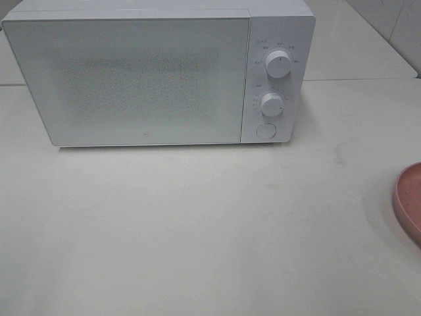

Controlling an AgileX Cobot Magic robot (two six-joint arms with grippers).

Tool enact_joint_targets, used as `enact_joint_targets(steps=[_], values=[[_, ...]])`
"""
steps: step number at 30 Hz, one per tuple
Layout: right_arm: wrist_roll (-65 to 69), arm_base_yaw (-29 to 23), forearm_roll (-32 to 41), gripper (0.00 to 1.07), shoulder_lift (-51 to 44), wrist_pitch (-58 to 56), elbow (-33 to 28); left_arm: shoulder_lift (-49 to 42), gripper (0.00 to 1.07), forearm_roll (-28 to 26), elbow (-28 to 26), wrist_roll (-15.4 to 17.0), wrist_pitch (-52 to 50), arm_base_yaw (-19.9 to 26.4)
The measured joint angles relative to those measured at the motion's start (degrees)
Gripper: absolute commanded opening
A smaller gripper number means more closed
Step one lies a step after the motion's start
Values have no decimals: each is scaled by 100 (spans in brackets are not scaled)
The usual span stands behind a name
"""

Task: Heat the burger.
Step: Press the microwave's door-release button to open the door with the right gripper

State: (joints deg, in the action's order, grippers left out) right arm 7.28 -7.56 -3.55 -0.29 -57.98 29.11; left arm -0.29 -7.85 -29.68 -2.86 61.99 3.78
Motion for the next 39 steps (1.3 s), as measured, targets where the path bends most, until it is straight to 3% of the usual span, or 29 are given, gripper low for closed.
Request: enact_joint_targets(steps=[23,39], values=[[0,0,0,75,57,132,120,0,98,0,0,0,0,0],[0,0,-6,75,1467,1266,183,0,98,0,0,0,0,0]])
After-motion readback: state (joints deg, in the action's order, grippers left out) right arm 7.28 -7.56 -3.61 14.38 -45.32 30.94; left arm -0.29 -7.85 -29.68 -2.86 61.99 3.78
